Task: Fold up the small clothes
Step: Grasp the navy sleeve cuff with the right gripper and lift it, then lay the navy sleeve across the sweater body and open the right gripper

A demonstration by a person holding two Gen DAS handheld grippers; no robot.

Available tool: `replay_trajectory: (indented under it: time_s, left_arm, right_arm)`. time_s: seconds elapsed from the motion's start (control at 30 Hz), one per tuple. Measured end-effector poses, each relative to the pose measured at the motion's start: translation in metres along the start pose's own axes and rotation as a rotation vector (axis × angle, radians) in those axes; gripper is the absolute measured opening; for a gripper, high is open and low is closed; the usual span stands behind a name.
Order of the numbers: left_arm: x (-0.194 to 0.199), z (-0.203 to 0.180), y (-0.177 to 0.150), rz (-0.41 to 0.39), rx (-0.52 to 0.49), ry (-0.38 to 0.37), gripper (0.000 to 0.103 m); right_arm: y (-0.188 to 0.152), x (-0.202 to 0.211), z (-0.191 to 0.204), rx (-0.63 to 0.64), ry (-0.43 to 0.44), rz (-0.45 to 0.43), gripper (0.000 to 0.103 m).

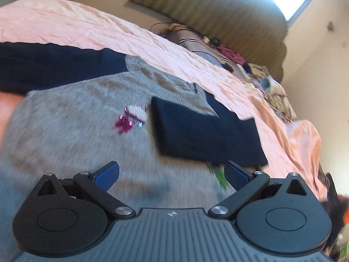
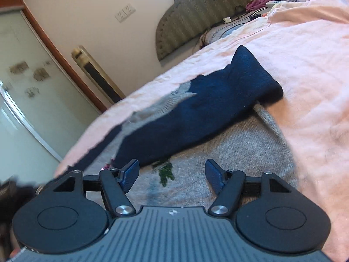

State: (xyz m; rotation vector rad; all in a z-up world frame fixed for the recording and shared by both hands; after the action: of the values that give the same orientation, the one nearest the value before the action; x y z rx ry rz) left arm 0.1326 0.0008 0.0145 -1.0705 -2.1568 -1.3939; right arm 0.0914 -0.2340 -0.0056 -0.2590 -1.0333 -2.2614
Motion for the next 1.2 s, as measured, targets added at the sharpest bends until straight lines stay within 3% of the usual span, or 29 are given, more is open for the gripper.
replay_trajectory:
  time_s: [0.1, 0.17, 0.2, 0.23, 0.3, 0.43, 0.57, 0.7, 0.77, 0.8, 0.87, 0.93, 1.0, 1.07, 1.13, 1.2]
  left_arm:
    - [-0.041, -0.003, 0.017, 0.047, 0.041, -0.008, 0.103]
    - [-0.055, -0.013, 0.023, 0.038, 0.000, 0.010, 0.102]
    - [-0.062, -0.020, 0.024, 0.033, -0.040, 0.024, 0.089]
    - [-0.067, -0.026, 0.025, 0.040, -0.074, 0.033, 0.052]
    - [-0.078, -0.033, 0.026, 0.067, -0.125, 0.091, 0.012]
    - [-0.066, -0.035, 0.034, 0.015, -0.179, 0.116, 0.007]
    - [-0.027, -0.027, 0.050, -0.124, -0.253, 0.186, 0.006]
    - [-0.028, 0.009, 0.042, -0.076, -0.248, 0.292, 0.007]
    - [-0.033, 0.025, 0.032, -0.021, -0.236, 0.295, 0.009]
    - [-0.026, 0.027, 0.029, -0.050, -0.227, 0.292, 0.011]
    - [-0.008, 0.024, 0.028, -0.084, -0.214, 0.331, 0.025]
    - [0.014, 0.017, 0.028, -0.185, -0.222, 0.333, 0.057]
    - [0.029, 0.006, 0.028, -0.321, -0.239, 0.266, 0.086]
    - [0.025, -0.006, 0.030, -0.351, -0.274, 0.207, 0.089]
    - [-0.001, -0.017, 0.035, -0.264, -0.284, 0.168, 0.089]
    - [-0.033, -0.012, 0.036, -0.149, -0.227, 0.146, 0.088]
  right_arm:
    - [-0.002, -0.002, 0.000, 0.014, 0.009, 0.000, 0.083]
    - [0.000, -0.003, 0.000, 0.005, 0.028, 0.000, 0.086]
    - [0.001, -0.004, -0.001, -0.005, 0.037, -0.001, 0.086]
    - [0.002, -0.003, -0.002, -0.013, 0.043, -0.003, 0.086]
    - [0.003, -0.003, -0.003, -0.021, 0.050, -0.006, 0.086]
    - [0.002, -0.004, -0.001, -0.015, 0.049, -0.005, 0.087]
    - [0.002, -0.005, 0.000, -0.013, 0.048, -0.005, 0.088]
    - [0.001, -0.006, 0.002, -0.005, 0.050, 0.000, 0.090]
    - [0.001, -0.007, 0.003, 0.002, 0.047, 0.003, 0.091]
    - [0.001, -0.007, 0.004, 0.006, 0.046, 0.006, 0.091]
    - [0.004, -0.007, 0.006, 0.007, 0.036, 0.022, 0.091]
    - [0.016, -0.006, 0.011, -0.006, 0.030, 0.040, 0.092]
    - [0.041, -0.007, 0.021, -0.002, 0.053, 0.007, 0.095]
    - [0.070, -0.020, 0.035, 0.063, 0.031, -0.035, 0.103]
    - [0.092, -0.051, 0.041, 0.131, -0.044, -0.016, 0.103]
    - [0.105, -0.088, 0.034, 0.174, -0.157, 0.038, 0.102]
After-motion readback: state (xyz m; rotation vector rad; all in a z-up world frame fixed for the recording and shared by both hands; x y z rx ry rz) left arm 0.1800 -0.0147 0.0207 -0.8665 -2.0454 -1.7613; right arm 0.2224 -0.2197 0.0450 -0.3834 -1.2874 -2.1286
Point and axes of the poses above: each gripper's, at about its wrist camera, not at the fingertips, and x roughly against the way its jaws point, z to its left, y to its top, the point moved 3 cm from there along -x, roughly the way its jaws point, and after that the axes turned 5 degrees about -x, right-handed, at the moved point
